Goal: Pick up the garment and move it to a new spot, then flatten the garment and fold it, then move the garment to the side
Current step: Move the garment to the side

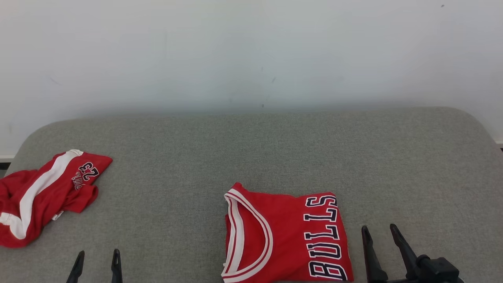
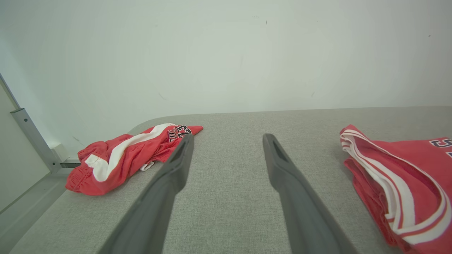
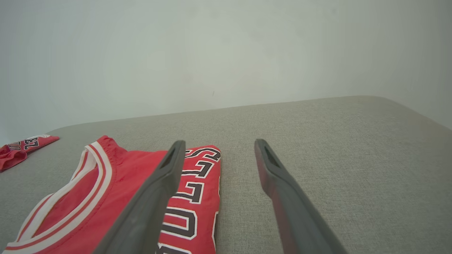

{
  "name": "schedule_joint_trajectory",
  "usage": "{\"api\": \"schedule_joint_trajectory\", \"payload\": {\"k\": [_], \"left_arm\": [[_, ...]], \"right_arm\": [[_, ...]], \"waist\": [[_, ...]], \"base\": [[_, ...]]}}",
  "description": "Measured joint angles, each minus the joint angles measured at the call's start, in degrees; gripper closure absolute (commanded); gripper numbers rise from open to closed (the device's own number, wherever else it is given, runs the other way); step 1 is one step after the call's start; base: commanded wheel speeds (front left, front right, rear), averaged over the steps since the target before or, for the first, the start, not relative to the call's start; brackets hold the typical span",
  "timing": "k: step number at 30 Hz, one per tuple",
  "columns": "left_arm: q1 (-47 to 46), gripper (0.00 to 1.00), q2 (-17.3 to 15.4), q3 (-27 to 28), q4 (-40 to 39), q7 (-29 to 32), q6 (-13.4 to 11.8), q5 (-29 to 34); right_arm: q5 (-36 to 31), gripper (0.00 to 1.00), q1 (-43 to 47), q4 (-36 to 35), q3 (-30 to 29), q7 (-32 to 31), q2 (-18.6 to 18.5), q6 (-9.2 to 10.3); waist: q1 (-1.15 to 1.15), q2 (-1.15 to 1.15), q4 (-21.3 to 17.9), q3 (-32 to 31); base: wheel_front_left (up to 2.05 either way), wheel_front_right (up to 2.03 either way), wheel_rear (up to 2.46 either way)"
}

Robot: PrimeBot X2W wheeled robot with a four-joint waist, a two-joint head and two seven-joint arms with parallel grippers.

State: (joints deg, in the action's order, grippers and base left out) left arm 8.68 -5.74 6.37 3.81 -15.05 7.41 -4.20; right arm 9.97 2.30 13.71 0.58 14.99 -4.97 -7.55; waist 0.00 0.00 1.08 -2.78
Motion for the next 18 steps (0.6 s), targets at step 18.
{"api": "schedule_joint_trajectory", "payload": {"k": [18], "left_arm": [[-2.2, 0.00, 0.4, -2.7, 0.5, 0.0, 0.0, 0.0]], "right_arm": [[0.2, 0.00, -16.0, 22.5, 2.9, -3.9, -2.3, 0.00]], "waist": [[0.00, 0.00, 3.3, 2.6]], "base": [[0.00, 0.00, 0.00]]}}
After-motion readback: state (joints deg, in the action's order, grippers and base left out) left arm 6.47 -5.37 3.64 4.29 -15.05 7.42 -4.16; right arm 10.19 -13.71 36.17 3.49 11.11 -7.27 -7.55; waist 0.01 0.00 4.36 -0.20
